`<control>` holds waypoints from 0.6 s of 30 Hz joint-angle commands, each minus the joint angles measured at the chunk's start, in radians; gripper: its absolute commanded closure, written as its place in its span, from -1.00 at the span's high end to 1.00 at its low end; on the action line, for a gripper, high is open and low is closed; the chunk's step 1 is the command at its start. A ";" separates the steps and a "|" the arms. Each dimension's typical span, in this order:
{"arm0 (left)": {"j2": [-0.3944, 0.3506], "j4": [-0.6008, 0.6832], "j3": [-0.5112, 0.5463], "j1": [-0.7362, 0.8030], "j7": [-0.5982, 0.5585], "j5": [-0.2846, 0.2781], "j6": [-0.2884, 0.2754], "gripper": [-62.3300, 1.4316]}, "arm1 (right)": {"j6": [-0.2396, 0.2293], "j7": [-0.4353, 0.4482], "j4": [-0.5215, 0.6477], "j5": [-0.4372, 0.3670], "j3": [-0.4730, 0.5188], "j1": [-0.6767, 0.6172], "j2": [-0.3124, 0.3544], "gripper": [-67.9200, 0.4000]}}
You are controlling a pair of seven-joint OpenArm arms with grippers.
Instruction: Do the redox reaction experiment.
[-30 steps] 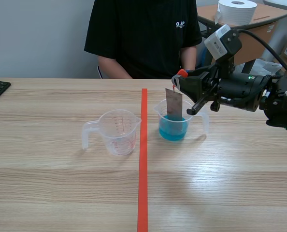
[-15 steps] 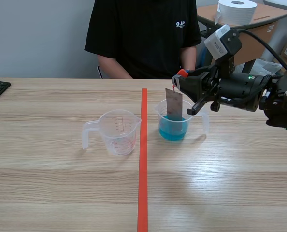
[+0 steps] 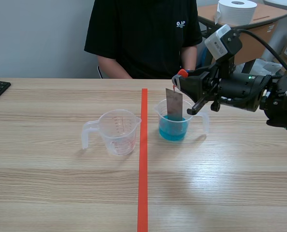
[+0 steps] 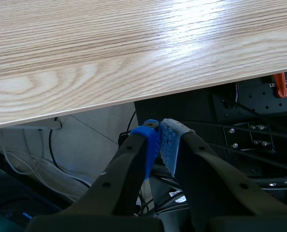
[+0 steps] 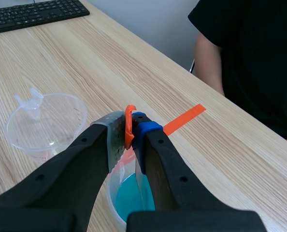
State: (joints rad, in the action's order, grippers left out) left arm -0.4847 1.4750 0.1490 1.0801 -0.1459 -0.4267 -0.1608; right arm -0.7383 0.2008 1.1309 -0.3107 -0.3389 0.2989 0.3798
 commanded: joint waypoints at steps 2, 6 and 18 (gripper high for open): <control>0.008 0.009 -0.003 -0.003 -0.011 0.000 -0.009 -0.83 | -0.007 -0.001 0.034 -0.010 0.027 0.014 0.024 -0.95; 0.008 0.009 -0.003 -0.003 -0.011 0.000 -0.009 -0.83 | -0.007 -0.011 0.083 -0.019 0.027 0.011 0.051 -0.95; 0.007 0.009 -0.003 -0.003 -0.011 0.000 -0.009 -0.83 | -0.007 -0.128 0.312 -0.086 0.128 -0.074 0.083 -0.95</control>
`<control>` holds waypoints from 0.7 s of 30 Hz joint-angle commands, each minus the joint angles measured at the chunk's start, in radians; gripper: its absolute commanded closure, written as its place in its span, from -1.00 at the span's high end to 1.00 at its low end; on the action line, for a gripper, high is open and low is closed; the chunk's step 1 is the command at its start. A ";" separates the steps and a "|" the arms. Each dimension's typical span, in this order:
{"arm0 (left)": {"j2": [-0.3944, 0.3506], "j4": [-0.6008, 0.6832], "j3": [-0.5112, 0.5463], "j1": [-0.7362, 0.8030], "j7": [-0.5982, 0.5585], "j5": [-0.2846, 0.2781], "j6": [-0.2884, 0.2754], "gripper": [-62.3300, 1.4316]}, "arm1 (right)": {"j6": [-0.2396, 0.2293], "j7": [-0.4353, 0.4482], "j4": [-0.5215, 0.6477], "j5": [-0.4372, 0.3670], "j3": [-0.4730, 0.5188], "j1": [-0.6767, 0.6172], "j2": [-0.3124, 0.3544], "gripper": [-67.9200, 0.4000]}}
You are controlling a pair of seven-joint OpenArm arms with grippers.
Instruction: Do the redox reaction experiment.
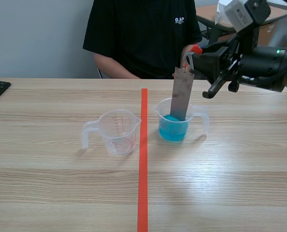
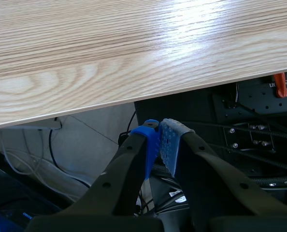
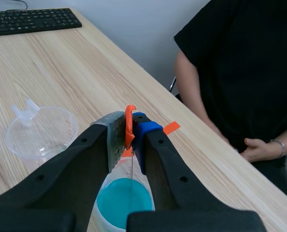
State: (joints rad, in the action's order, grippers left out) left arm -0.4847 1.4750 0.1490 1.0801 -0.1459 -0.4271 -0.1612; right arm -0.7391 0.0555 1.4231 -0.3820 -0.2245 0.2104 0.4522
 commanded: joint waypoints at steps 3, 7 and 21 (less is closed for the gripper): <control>0.007 0.009 -0.003 -0.003 -0.011 0.000 -0.009 -0.83 | -0.006 0.003 0.074 -0.016 0.047 -0.008 0.011 -0.95; 0.007 0.009 -0.003 -0.003 -0.011 0.000 -0.009 -0.83 | -0.006 -0.039 0.127 -0.049 0.081 -0.016 0.011 -0.95; 0.007 0.009 -0.003 -0.003 -0.011 0.000 -0.009 -0.83 | -0.006 -0.118 0.213 -0.172 0.137 -0.013 0.019 -0.95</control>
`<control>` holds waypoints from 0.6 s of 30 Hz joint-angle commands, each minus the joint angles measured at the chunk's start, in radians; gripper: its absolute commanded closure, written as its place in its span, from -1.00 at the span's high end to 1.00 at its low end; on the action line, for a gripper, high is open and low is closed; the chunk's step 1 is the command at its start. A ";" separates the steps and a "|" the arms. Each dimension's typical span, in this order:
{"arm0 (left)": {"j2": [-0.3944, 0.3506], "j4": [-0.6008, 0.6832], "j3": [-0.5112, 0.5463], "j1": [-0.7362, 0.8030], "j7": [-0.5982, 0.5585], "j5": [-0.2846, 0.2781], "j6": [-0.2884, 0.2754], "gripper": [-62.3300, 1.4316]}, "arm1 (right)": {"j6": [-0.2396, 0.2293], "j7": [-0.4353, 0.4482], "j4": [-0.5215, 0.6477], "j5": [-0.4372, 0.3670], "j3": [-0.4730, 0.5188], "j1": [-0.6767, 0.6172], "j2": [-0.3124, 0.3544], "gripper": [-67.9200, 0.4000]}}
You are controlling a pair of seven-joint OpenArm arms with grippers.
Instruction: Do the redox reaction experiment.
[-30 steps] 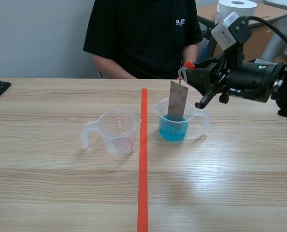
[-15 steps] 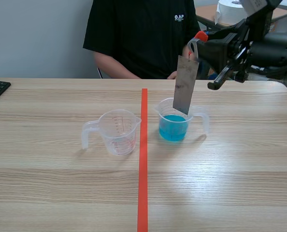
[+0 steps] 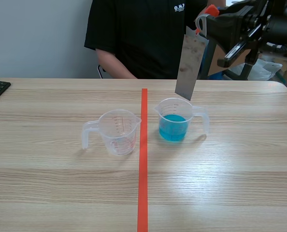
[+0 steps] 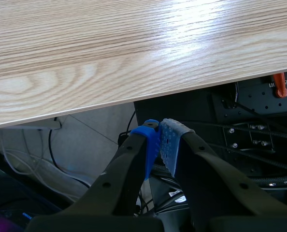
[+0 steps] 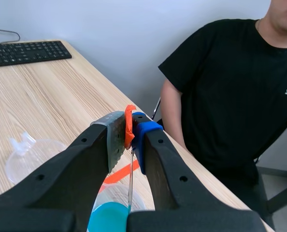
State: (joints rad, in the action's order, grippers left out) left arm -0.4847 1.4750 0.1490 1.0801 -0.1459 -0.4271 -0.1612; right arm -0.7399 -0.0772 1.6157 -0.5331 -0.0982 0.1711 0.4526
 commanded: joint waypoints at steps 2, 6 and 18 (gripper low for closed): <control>0.007 0.009 -0.003 -0.003 -0.010 0.000 -0.009 -0.83 | -0.006 0.011 0.028 -0.042 0.010 0.026 0.027 -0.95; 0.007 0.009 -0.003 -0.003 -0.011 0.000 -0.009 -0.83 | -0.006 0.008 0.042 -0.070 0.010 0.029 0.039 -0.95; -0.002 0.009 -0.003 -0.002 -0.011 0.003 -0.009 -0.83 | -0.006 -0.014 0.052 -0.089 0.010 0.031 0.041 -0.95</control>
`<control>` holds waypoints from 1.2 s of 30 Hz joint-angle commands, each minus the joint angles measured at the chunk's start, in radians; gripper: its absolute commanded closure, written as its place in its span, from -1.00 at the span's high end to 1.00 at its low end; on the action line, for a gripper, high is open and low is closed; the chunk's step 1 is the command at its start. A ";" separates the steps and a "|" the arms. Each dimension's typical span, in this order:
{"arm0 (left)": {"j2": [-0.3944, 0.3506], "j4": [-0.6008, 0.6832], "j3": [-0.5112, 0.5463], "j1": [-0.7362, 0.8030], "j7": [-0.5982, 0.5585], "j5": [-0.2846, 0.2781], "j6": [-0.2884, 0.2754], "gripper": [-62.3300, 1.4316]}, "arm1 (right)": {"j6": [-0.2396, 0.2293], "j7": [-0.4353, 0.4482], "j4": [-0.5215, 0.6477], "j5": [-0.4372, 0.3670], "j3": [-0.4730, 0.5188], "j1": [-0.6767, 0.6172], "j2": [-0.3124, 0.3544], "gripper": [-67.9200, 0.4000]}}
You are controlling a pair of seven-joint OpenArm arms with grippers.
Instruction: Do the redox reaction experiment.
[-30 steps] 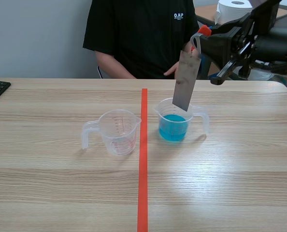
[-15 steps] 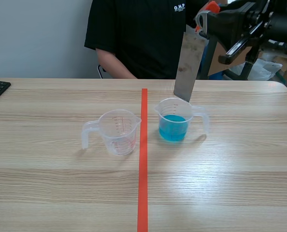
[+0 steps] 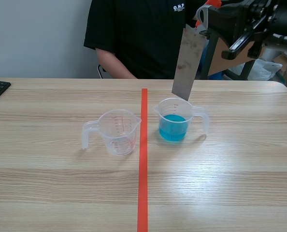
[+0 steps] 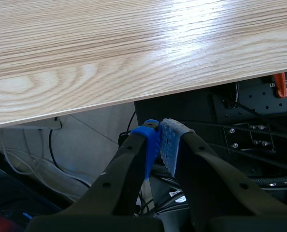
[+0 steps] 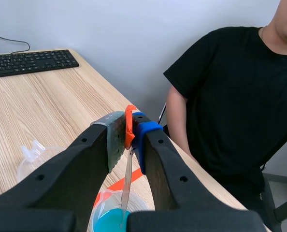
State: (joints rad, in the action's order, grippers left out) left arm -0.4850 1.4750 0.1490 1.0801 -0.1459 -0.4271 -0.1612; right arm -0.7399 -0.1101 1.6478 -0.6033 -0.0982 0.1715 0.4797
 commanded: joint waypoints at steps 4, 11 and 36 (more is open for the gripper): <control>-0.092 0.014 -0.005 -0.003 -0.031 0.003 -0.066 -0.83 | -0.006 0.018 0.023 -0.019 0.010 0.031 0.014 -0.95; -0.308 0.015 -0.033 -0.110 -0.038 0.000 -0.119 -0.83 | -0.006 0.014 0.023 -0.019 0.010 0.031 0.014 -0.95; -0.304 0.012 -0.721 -1.213 0.153 0.058 -0.121 -0.83 | -0.006 0.003 0.023 -0.018 0.010 0.030 0.014 -0.95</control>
State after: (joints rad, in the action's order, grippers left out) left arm -0.8127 1.4754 -0.5808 -0.1318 0.0143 -0.3668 -0.2882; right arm -0.7399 -0.1215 1.6489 -0.6037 -0.0982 0.1719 0.4793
